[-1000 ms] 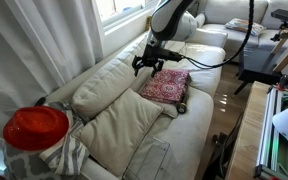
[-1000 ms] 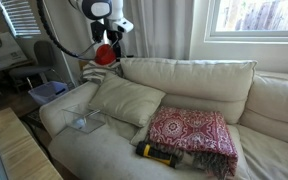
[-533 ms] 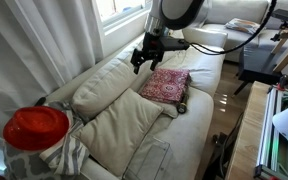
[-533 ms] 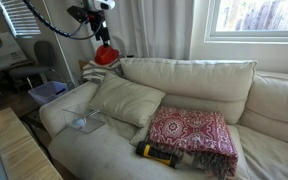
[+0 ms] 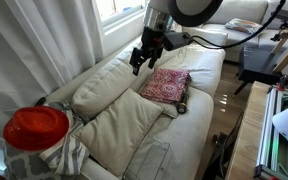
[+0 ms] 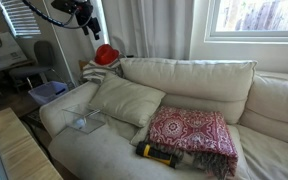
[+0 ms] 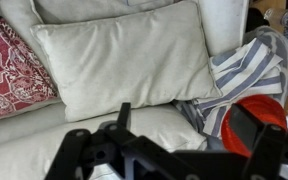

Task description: Pick up the white pillow from the red patterned blanket and put it on the left side of the couch

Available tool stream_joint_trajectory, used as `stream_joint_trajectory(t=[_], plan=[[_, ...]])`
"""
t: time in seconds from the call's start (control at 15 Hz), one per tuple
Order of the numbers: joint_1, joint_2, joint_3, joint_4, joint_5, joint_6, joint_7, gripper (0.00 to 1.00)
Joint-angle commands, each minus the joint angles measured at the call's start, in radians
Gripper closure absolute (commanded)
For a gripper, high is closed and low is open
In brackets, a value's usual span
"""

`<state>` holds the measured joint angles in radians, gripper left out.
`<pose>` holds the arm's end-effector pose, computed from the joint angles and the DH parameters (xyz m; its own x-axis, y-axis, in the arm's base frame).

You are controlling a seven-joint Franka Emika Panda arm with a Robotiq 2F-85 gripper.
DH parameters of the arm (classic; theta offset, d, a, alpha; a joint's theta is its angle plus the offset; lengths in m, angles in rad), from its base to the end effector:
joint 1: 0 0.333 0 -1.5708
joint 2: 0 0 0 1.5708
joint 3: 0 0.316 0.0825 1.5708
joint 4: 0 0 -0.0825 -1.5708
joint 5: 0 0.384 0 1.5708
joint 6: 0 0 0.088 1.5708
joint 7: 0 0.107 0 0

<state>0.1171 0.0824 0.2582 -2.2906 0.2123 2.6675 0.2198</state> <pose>0.5135 0.1949 0.3465 0.9715 -0.0491 0.2318 0.0040 -0.9747 -0.2233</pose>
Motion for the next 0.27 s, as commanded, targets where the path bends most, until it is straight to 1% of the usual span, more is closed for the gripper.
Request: stream_joint_trajectory(t=[0.0,0.2], plan=[[0.026,-0.001,-0.028,0.0,0.005,-0.003,-0.005,0.0],[0.025,-0.001,-0.031,-0.001,0.004,-0.003,-0.007,0.0]])
